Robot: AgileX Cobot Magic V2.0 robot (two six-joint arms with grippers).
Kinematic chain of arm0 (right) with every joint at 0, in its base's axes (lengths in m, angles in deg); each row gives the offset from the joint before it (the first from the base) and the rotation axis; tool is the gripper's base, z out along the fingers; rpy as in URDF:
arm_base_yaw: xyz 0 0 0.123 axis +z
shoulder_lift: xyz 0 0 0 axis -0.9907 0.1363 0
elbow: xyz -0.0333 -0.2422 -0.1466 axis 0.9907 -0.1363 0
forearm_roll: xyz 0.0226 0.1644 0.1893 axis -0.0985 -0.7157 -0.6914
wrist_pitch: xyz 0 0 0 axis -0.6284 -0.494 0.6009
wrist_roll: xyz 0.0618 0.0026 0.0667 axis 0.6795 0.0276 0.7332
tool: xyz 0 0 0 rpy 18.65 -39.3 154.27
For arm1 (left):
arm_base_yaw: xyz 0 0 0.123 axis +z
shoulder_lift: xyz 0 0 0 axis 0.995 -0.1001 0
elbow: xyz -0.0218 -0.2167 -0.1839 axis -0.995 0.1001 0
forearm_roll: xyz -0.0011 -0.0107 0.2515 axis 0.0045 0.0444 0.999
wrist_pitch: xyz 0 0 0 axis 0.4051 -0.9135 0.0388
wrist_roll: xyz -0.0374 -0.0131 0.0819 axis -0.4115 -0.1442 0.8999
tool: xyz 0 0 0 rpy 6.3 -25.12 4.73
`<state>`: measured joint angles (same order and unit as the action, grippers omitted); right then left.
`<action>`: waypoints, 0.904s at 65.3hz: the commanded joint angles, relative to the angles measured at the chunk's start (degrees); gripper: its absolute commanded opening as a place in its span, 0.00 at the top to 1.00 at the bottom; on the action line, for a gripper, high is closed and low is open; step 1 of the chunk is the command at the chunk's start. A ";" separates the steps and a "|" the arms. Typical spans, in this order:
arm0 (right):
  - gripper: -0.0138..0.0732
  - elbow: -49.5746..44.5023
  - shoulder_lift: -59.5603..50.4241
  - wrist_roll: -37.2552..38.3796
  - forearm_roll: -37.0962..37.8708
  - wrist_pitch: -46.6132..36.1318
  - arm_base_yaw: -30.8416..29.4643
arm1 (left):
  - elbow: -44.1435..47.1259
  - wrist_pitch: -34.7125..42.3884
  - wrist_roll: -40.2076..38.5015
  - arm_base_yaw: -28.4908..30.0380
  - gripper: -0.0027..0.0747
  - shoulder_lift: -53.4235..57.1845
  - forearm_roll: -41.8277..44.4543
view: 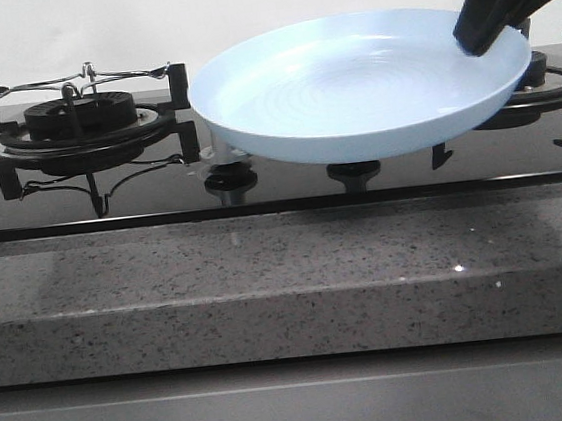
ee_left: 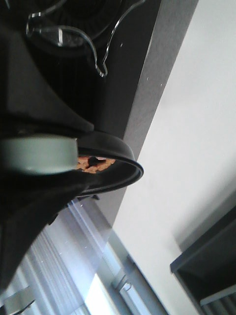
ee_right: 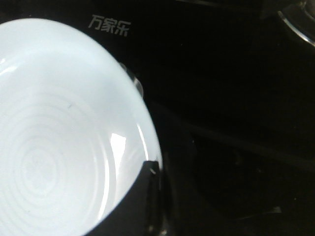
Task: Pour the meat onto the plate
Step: 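Lift the pan with the left gripper and tip the meat onto the plate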
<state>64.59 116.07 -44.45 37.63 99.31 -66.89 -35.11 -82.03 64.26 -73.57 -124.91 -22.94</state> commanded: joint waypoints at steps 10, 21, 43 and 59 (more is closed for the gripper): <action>0.91 1.47 -1.94 -0.36 -1.40 -2.43 0.01 | -0.65 -0.02 1.71 -7.55 0.99 7.04 -4.97; 0.91 1.47 -1.94 -0.36 -1.40 -2.43 0.01 | -0.65 1.19 4.26 -13.43 0.99 7.43 -3.86; 0.91 1.47 -1.94 -0.36 -1.40 -2.43 0.01 | -0.65 10.45 16.35 -23.91 0.99 7.43 -1.30; 0.91 1.47 -1.94 -0.36 -1.40 -2.43 0.01 | -0.65 11.07 28.16 -27.39 0.99 7.43 -1.41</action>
<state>64.59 116.07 -44.45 37.63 99.31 -66.89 -34.25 -72.23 88.70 -99.70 -119.21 -19.34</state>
